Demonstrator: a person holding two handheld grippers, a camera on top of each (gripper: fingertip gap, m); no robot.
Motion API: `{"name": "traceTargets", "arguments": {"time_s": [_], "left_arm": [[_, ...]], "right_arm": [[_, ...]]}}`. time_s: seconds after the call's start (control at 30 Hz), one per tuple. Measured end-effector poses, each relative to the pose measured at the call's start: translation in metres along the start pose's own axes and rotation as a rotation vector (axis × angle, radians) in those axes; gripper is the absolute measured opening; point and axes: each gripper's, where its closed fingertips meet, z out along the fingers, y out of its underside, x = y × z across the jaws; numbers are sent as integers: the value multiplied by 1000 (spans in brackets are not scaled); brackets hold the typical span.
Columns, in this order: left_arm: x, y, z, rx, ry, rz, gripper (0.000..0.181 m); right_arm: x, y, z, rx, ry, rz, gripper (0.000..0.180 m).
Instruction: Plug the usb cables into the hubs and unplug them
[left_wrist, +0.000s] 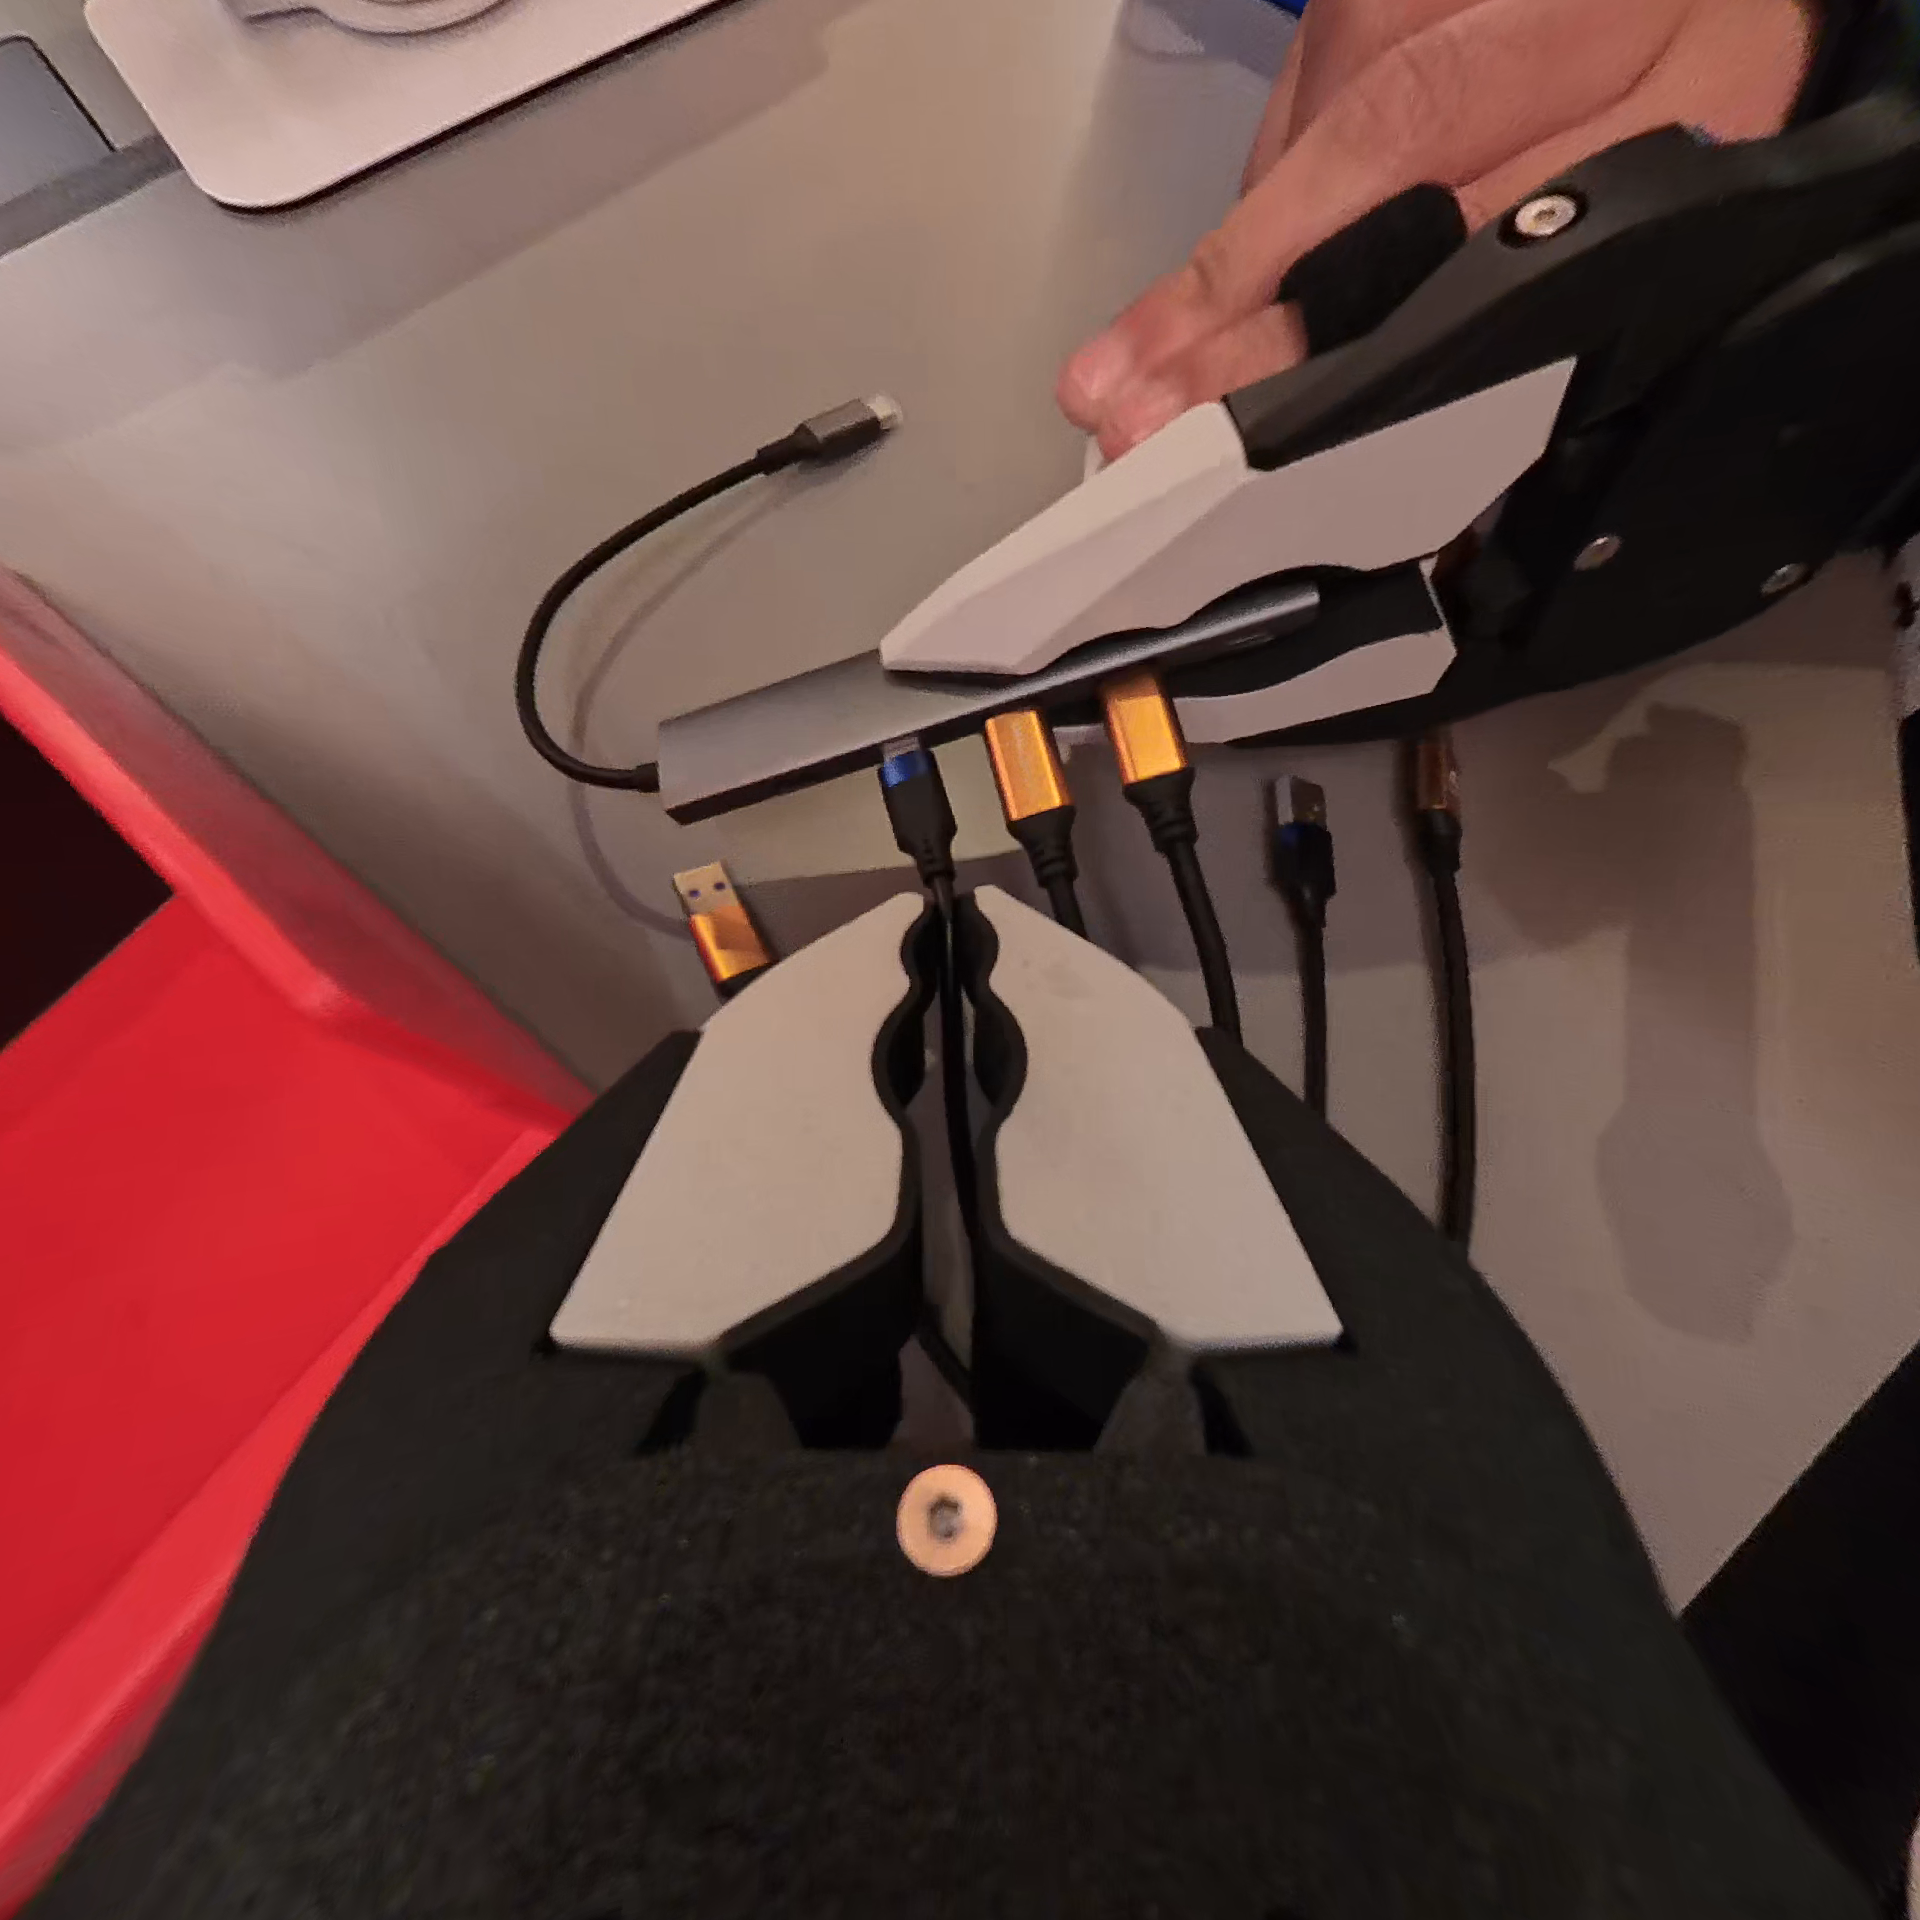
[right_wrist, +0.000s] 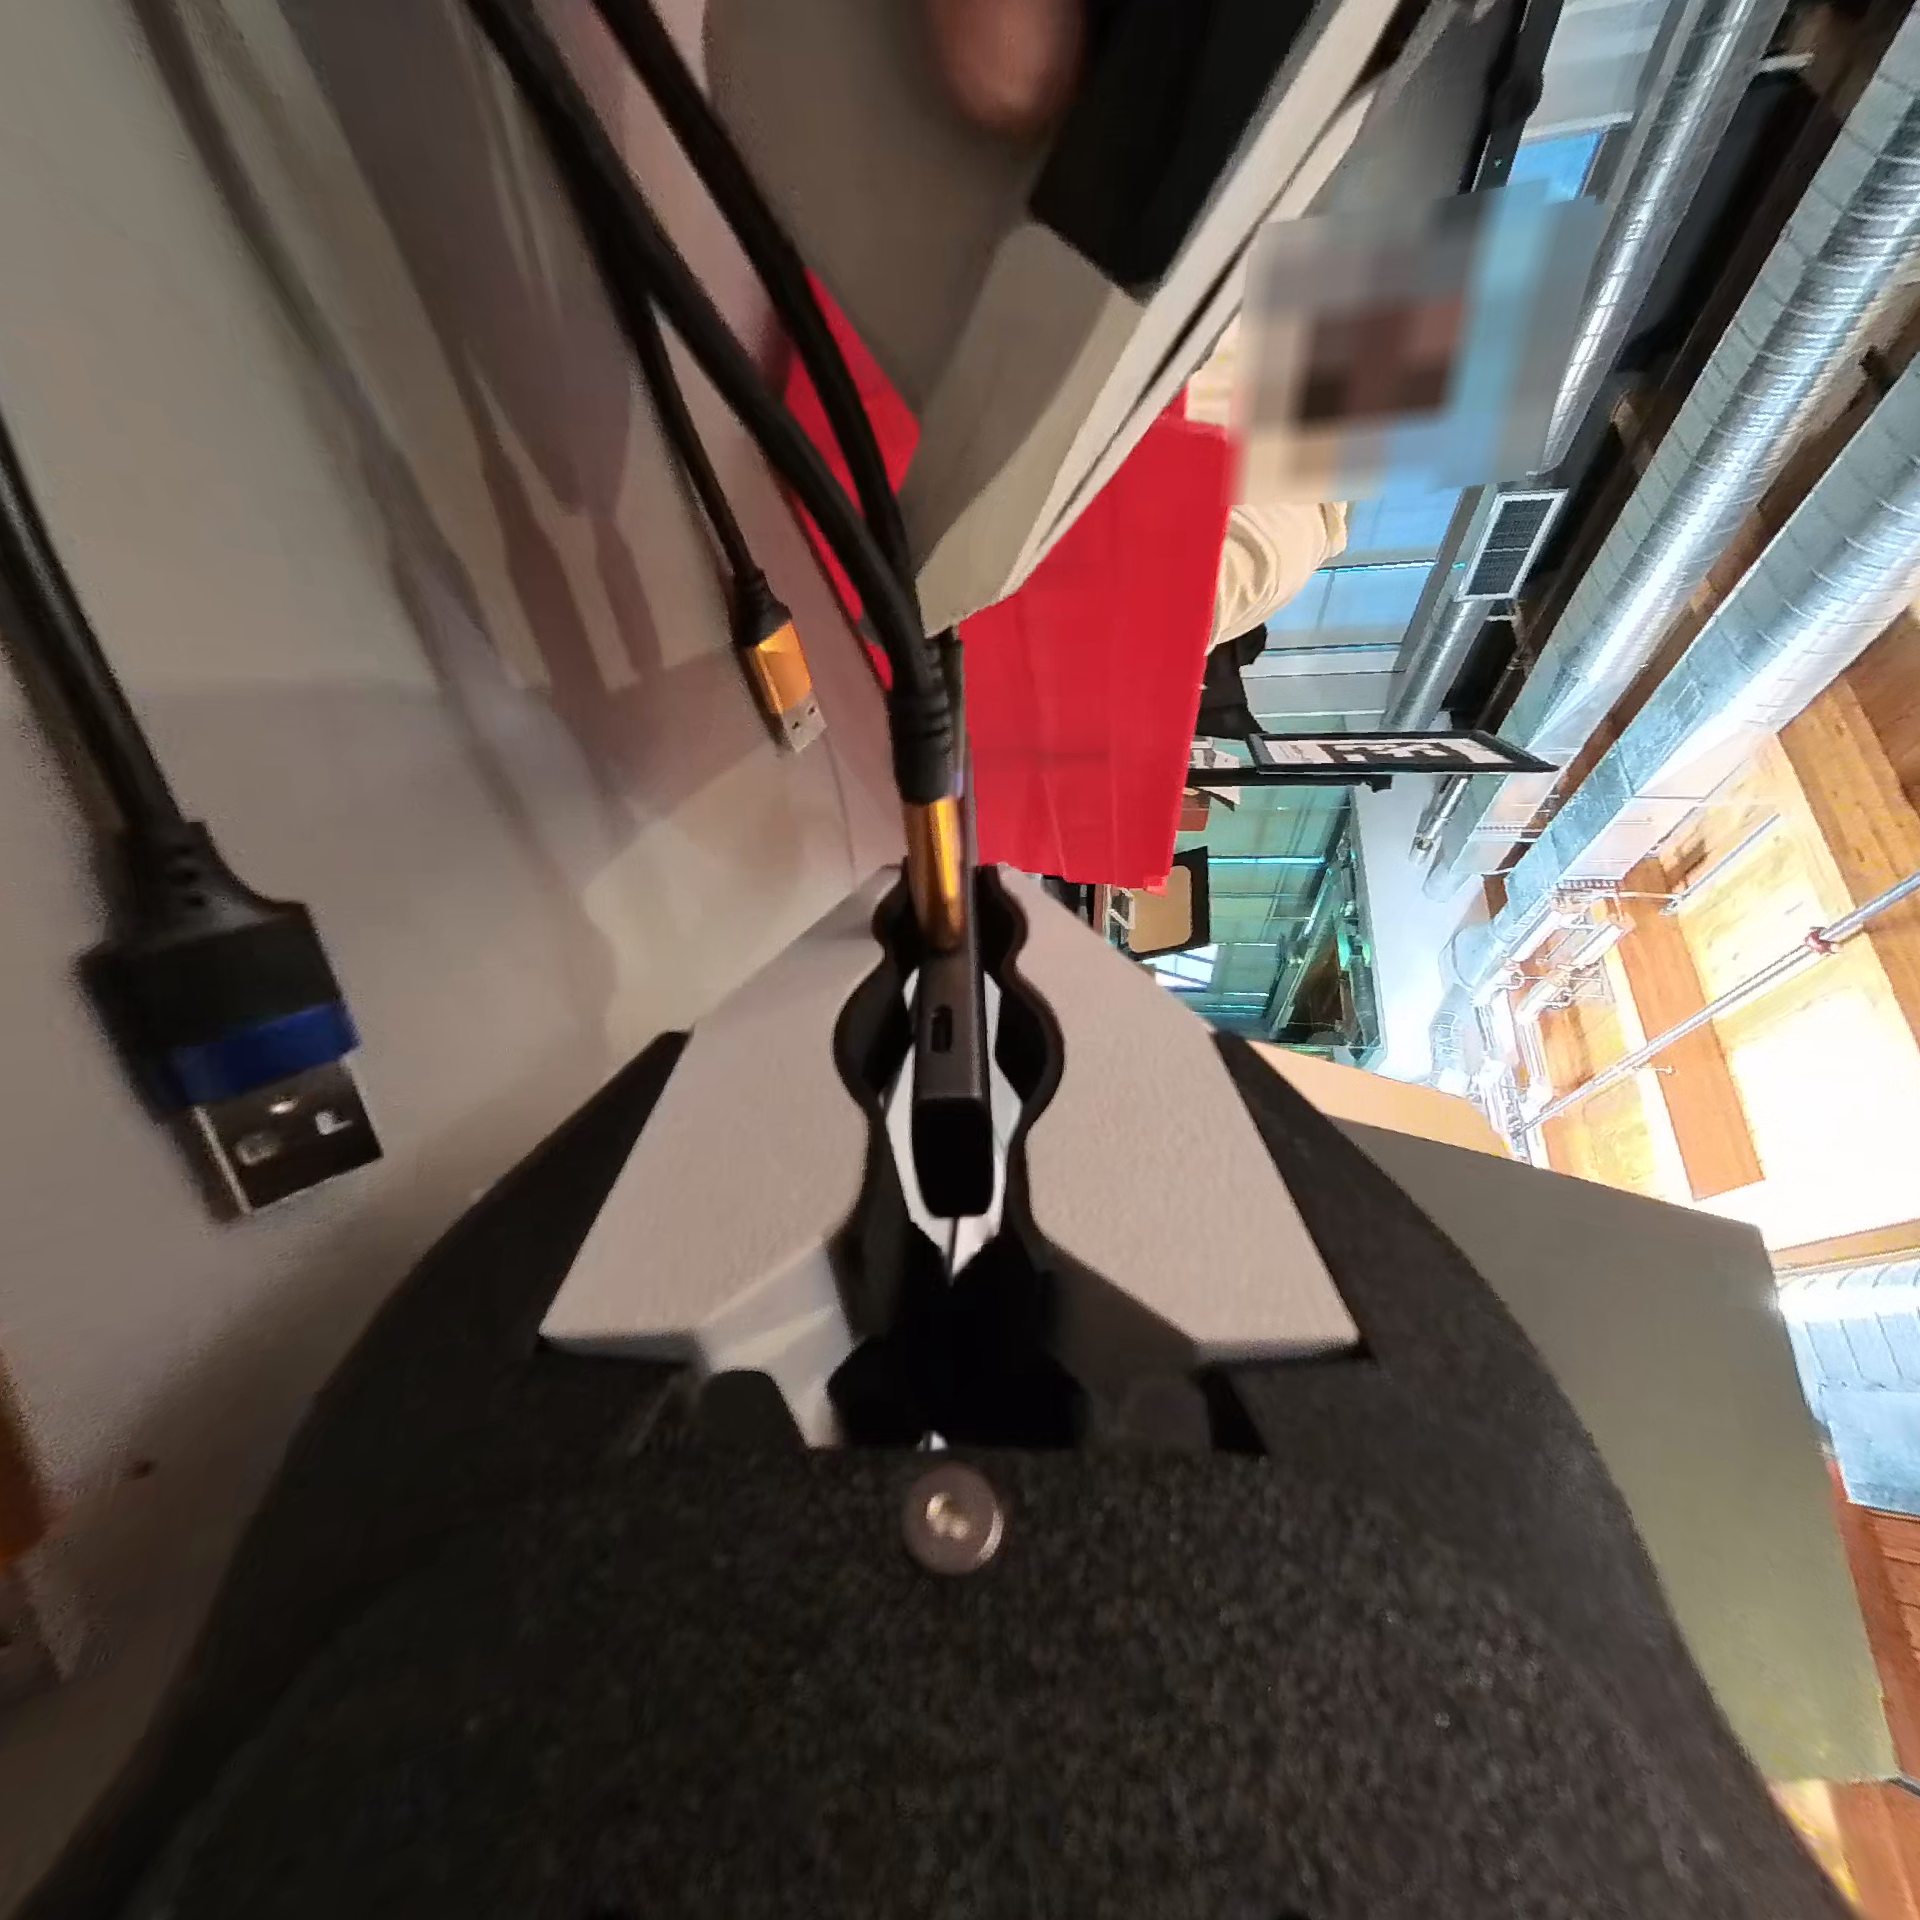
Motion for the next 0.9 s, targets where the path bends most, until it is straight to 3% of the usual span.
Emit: {"name": "traceTargets", "arguments": {"time_s": [0.3,0.9], "left_arm": [[7,-6,-8,57,72,77,2],[8,2,-11,82,214,15,2]], "right_arm": [[3,-8,-5,39,-13,86,8],[-9,-17,-3,47,-72,132,8]]}}
